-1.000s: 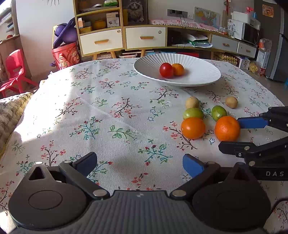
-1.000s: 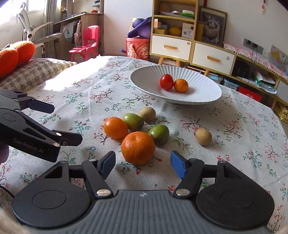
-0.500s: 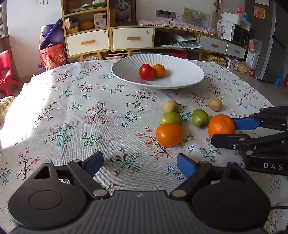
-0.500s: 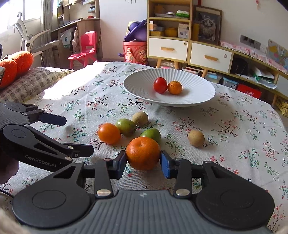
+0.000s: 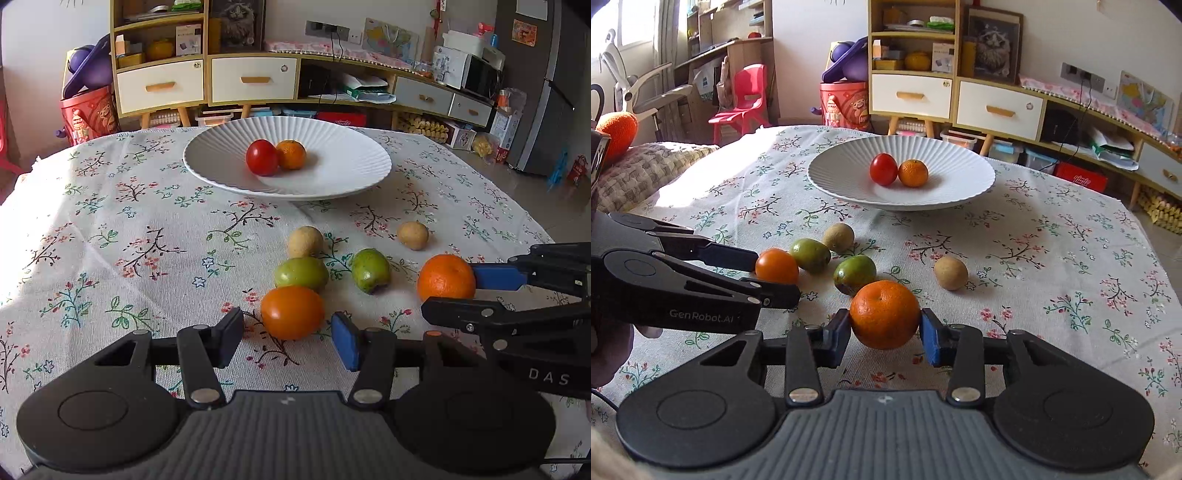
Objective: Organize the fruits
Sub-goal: 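Grasp a large orange with the right tool while the left tool grasps another orange, then carry both oranges into the white bowl and open both tools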
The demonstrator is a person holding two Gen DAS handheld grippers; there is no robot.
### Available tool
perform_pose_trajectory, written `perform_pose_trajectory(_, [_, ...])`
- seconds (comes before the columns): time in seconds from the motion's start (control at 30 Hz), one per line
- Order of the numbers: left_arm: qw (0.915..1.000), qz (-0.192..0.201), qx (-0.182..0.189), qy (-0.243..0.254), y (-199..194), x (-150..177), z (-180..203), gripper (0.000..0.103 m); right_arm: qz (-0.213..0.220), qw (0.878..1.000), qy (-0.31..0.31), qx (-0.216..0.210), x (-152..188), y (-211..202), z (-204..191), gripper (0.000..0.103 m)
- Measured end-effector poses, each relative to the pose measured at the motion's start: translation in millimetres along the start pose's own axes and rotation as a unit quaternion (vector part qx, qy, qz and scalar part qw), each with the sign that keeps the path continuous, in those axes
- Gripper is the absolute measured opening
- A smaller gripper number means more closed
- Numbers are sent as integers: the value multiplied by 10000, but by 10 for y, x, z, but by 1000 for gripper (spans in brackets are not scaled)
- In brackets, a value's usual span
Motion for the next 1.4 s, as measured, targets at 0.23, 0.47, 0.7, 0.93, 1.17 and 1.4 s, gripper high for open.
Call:
perform_pose_trajectory(0.23, [10000,-8,2,8,7,-19,31,22,-17,10000,16,40,15,-14,41,37])
perform_pose_trajectory(0.47, [10000,-36,52,25,-5,-17,23,19,-53,10000,-11,35,25,-6,42,37])
perform_pose_trajectory(0.7, [9999,-99,104,34,-58,-8,33,19,-28,10000,-31,45,11,-29,45,37])
perform_pose_trajectory(0.93, [9997,-73,217,20,-176,-45,63,18,41,10000,37,61,-48,-73,86,37])
perform_pose_trajectory(1.17, [9995,-6,310,4,-253,-137,112,18,93,9999,134,50,-121,-116,141,37])
perform_pose_trajectory(1.4, [9994,129,321,-48,-251,-286,142,18,216,9992,307,125,-259,-125,270,37])
Point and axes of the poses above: each gripper's, at about its wrist camera, not at the fingertips, and y roughly the way its jaws point, z to its right, x to its underside, the point moved 7 cm from there along y, roughly the way its jaws point, and after that the axes turned 11 degrees about -y, right-handed, at the moved point
